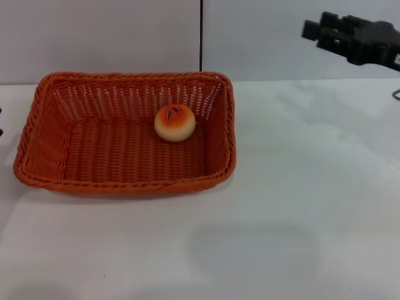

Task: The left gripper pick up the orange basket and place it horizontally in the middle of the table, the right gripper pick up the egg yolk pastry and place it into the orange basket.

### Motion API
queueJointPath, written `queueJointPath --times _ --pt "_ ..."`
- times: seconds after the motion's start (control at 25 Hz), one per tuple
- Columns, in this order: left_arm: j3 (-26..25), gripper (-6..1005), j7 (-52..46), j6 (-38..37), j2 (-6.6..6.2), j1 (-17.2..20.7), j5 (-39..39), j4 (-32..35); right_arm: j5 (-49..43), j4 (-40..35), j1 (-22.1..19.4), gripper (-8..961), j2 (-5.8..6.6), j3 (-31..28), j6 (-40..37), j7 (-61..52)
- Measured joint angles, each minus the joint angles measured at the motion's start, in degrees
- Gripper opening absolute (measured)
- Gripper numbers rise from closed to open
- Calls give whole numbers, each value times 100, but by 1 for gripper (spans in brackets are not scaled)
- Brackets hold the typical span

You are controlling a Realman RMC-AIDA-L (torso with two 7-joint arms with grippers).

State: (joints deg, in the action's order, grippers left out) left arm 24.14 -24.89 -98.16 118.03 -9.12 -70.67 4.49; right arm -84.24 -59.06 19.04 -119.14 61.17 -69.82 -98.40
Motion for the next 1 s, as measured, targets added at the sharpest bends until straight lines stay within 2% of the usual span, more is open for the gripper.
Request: queueJointPath --times 0.08,0.12,0.28,0.48,0.8,1.0 --pt "-22 800 0 1 3 65 0 -8 793 645 -82 576 6 0 -69 938" --pt "-22 800 0 1 3 65 0 -8 793 645 -82 576 6 0 -69 938" --pt "-168 800 17 -35 14 200 1 -7 1868 1582 -71 576 15 -26 -134 2064" --pt "-512 800 64 -35 24 309 2 -47 2080 1848 -83 576 27 -272 -126 2511" --pt "-707 800 43 4 16 328 3 -57 2106 2083 -45 575 12 -515 -174 2943" --pt "-945 800 50 44 25 298 9 -126 2488 2452 -88 576 25 -729 -413 3372"
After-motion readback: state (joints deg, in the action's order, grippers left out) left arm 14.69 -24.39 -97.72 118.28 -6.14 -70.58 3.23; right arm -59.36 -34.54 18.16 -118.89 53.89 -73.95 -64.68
